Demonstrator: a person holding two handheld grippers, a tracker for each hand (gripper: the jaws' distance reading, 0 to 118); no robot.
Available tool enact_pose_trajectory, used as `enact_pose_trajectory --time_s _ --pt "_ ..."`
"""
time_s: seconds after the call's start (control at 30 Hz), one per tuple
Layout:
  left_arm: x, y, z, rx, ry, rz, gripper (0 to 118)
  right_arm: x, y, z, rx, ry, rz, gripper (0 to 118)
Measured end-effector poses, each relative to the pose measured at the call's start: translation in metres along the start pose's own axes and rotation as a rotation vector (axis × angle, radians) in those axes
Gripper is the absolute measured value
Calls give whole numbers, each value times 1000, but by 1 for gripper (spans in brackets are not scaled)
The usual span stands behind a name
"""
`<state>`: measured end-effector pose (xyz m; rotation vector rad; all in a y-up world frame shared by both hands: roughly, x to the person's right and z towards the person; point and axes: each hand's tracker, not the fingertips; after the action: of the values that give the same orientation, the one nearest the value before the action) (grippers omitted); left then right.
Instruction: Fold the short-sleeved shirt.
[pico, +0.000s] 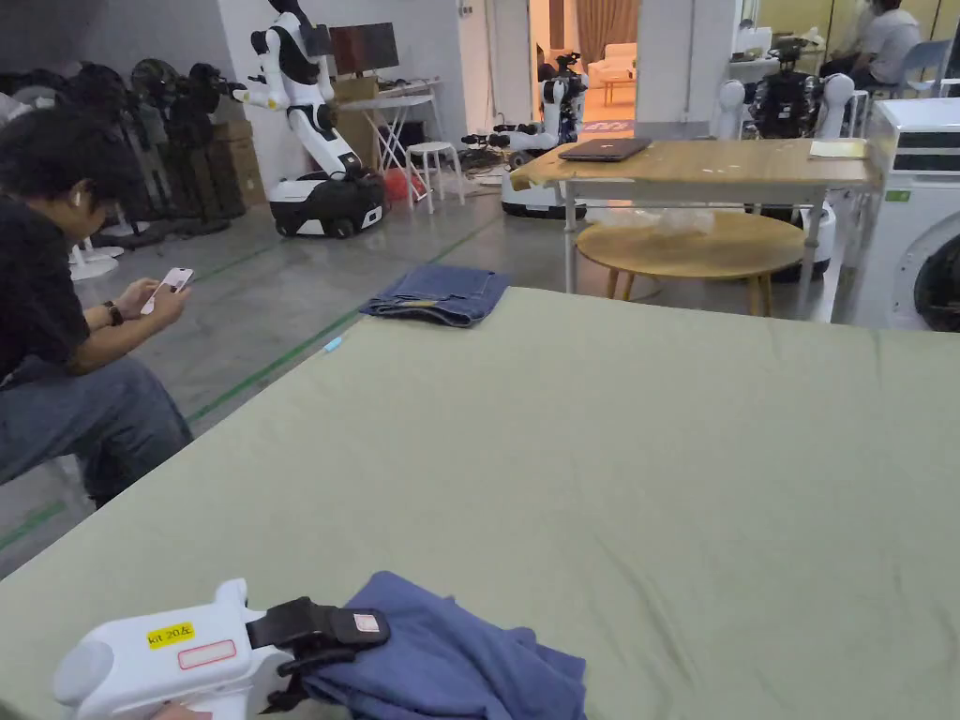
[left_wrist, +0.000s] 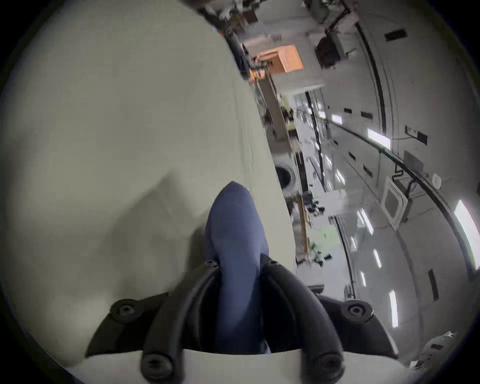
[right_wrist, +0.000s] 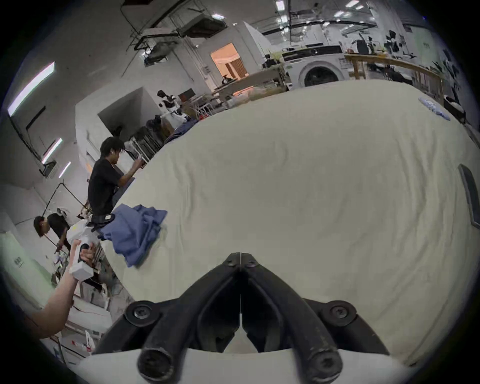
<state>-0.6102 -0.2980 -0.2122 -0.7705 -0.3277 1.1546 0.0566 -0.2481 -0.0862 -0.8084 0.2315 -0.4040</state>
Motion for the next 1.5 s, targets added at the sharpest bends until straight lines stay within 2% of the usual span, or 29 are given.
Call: enact_pose_trajectory --time_s 0.1,0.13,0.17,0.2,0.23,0.27,0.37,0.43,0.47,0.5,0.53,0.57,0.6,0.63,0.67,0.8,0.9,1.0,1.07,1.2,1.27,1.37,1.5 --pt "-6 32 6 69 70 -9 16 -9 8 -18 -14 28 -40 0" --pt "-8 40 7 76 117 -7 25 -13 10 -23 -15 26 -38 0" --pt "-8 42 9 90 176 -9 36 -13 12 -28 -18 21 -34 0" --pt "-8 44 13 136 243 -45 57 -16 14 -31 -20 11 -24 0" --pt "-7 45 18 164 277 -99 89 -18 16 -33 -20 10 -16 0" --pt "-3 43 24 198 302 -157 102 -19 17 -34 -19 12 -10 0" --pt "15 26 43 309 333 -239 104 -15 18 -35 -14 20 -7 0" --pt "36 5 50 279 275 -293 104 -13 18 -34 -7 19 0 0" --pt "48 -8 51 253 226 -316 99 -11 18 -32 -5 20 2 0" --pt "61 -23 51 226 179 -344 85 -10 17 -30 -4 21 1 0" --pt "76 -40 49 204 133 -379 48 -8 16 -26 1 23 0 0" --pt "89 -55 45 179 107 -415 48 -6 15 -22 8 25 -2 0" --pt "106 -74 39 147 78 -460 38 -4 14 -17 17 31 -9 0" --pt "121 -93 28 116 76 -503 16 -1 13 -11 31 40 -23 0" --pt "132 -114 16 95 66 -533 0 -1 11 -4 42 48 -36 0" --pt "177 -199 -47 -114 -14 -582 0 3 6 27 97 19 -37 0" --pt "209 -256 -94 -28 86 -751 0 9 11 55 186 -19 -35 0" --pt "252 -301 -127 52 73 -819 0 12 21 88 298 -77 -24 0" --pt "283 -320 -133 133 48 -888 0 12 30 112 386 -143 22 0" --pt "346 -356 -124 415 86 -1189 0 9 47 161 636 -310 128 0" --pt "365 -367 -121 568 87 -1292 0 4 55 177 744 -382 176 0" --pt "379 -372 -118 692 87 -1299 0 -6 61 194 907 -446 299 0" --pt "376 -369 -130 675 88 -1254 0 -14 64 196 1021 -523 404 0"
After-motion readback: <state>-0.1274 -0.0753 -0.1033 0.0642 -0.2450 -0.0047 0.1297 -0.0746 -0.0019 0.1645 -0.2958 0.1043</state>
